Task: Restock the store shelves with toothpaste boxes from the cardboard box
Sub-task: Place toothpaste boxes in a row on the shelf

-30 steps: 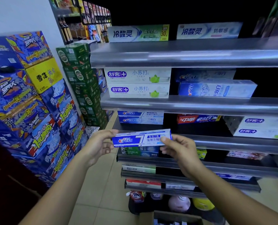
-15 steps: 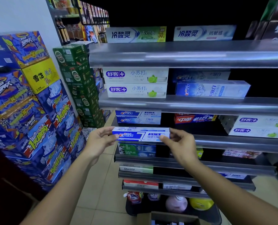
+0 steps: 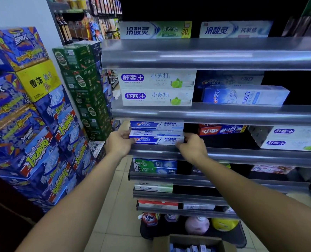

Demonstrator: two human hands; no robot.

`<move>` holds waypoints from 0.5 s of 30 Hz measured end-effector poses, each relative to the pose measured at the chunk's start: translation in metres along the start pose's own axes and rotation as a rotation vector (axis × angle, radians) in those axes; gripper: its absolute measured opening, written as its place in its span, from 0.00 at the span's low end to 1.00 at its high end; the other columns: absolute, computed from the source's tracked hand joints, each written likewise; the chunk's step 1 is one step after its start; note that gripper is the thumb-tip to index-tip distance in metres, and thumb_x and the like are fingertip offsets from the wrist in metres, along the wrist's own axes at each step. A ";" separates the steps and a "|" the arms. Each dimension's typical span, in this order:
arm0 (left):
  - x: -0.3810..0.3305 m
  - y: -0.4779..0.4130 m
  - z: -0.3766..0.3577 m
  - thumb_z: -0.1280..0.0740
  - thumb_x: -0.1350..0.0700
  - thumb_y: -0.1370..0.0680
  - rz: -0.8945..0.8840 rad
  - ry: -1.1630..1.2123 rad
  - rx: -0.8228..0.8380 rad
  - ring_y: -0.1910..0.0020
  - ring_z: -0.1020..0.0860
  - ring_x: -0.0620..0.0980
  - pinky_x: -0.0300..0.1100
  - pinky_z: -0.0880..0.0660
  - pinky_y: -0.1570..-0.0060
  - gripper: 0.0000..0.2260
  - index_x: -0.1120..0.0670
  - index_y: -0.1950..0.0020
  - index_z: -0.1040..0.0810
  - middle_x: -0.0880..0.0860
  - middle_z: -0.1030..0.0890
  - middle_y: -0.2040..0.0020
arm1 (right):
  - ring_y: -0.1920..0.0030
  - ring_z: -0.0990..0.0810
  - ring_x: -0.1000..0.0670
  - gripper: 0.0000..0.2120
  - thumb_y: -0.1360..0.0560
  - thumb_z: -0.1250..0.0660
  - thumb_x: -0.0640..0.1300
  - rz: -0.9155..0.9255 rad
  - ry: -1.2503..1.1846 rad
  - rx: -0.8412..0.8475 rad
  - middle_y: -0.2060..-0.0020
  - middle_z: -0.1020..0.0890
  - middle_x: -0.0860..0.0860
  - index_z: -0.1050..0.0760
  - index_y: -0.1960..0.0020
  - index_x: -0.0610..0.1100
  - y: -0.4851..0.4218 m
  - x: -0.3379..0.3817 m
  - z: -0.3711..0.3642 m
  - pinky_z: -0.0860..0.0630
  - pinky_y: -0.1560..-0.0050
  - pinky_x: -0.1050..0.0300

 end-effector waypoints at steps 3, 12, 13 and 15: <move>-0.001 -0.010 0.000 0.20 0.52 0.29 -0.004 -0.034 -0.007 0.53 0.18 0.48 0.51 0.20 0.42 0.21 0.53 0.37 0.16 0.41 0.19 0.59 | 0.44 0.18 0.41 0.16 0.24 0.31 0.47 -0.018 -0.005 0.031 0.45 0.15 0.47 0.21 0.37 0.49 -0.004 0.002 -0.002 0.22 0.39 0.45; -0.004 -0.033 0.000 0.20 0.42 0.33 0.080 -0.113 -0.052 0.52 0.17 0.52 0.48 0.20 0.44 0.09 0.41 0.58 0.17 0.46 0.14 0.53 | 0.38 0.21 0.42 0.24 0.25 0.27 0.47 -0.133 -0.054 0.157 0.39 0.18 0.49 0.27 0.31 0.50 -0.029 0.005 -0.014 0.29 0.31 0.42; -0.004 -0.037 -0.002 0.19 0.43 0.33 0.079 -0.117 -0.046 0.49 0.17 0.53 0.49 0.21 0.42 0.11 0.42 0.54 0.15 0.47 0.14 0.49 | 0.37 0.22 0.41 0.25 0.25 0.26 0.46 -0.140 -0.079 0.181 0.37 0.19 0.47 0.27 0.30 0.47 -0.034 0.005 -0.016 0.28 0.31 0.43; -0.004 -0.044 -0.007 0.19 0.44 0.31 0.072 -0.124 -0.024 0.45 0.18 0.55 0.51 0.23 0.37 0.16 0.45 0.46 0.14 0.50 0.14 0.44 | 0.37 0.21 0.40 0.22 0.25 0.26 0.43 -0.140 -0.109 0.218 0.37 0.19 0.43 0.26 0.32 0.42 -0.043 0.005 -0.020 0.27 0.32 0.44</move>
Point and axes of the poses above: each hand's wrist, its own y-axis away from the middle knuckle, its own z-axis out of the back of the hand, x = y × z, the point moved 10 cm from there along -y, towards the middle knuckle
